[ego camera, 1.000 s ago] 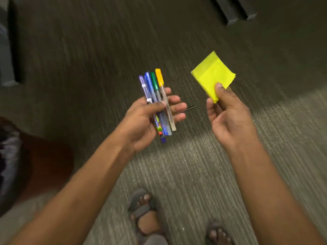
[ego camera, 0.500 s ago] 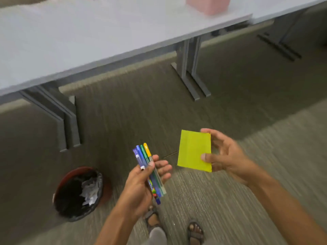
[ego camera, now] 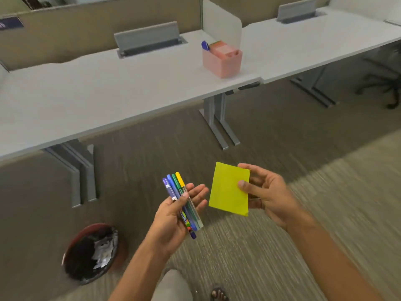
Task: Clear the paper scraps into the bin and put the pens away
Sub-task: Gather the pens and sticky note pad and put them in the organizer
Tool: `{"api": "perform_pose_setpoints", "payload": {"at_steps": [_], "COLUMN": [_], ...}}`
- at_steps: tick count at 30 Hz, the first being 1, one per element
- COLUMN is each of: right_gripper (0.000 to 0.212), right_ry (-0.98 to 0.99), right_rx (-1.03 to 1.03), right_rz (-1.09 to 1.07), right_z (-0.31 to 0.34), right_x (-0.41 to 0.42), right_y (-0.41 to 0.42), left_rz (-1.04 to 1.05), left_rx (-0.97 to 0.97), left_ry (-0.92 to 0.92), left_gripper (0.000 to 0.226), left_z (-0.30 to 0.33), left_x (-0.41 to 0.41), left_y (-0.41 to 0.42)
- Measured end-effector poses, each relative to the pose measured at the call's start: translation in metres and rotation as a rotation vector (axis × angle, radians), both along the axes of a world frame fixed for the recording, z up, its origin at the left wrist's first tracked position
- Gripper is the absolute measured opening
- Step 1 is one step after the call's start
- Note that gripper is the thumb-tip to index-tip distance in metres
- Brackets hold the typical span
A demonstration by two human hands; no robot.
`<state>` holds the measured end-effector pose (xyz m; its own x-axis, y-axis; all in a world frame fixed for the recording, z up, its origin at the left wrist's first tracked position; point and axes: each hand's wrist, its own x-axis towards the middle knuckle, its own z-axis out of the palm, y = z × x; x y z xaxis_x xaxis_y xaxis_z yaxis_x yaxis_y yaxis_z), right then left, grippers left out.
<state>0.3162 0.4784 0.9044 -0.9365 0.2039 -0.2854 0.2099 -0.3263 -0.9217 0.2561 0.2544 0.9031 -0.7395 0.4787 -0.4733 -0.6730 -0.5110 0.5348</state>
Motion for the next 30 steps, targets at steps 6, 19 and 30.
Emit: {"api": "perform_pose_setpoints", "payload": {"at_steps": [6, 19, 30], "right_gripper": [0.049, 0.049, 0.047], "right_ry": [-0.002, -0.014, 0.042], "right_rx": [0.001, -0.042, -0.086], "right_rz": [-0.044, -0.221, -0.299], "right_z": [0.006, -0.008, 0.015], "right_x": [-0.020, -0.187, -0.335], "right_y": [0.032, 0.125, 0.231], "left_rz": [-0.084, -0.150, -0.170], "left_rx": [0.014, 0.002, -0.013], "left_ry": [-0.014, -0.087, 0.010], "left_gripper": [0.020, 0.021, 0.026], "left_z": [0.002, -0.021, 0.019], "left_x": [-0.028, -0.219, -0.395], "left_y": [0.035, 0.142, 0.253]}}
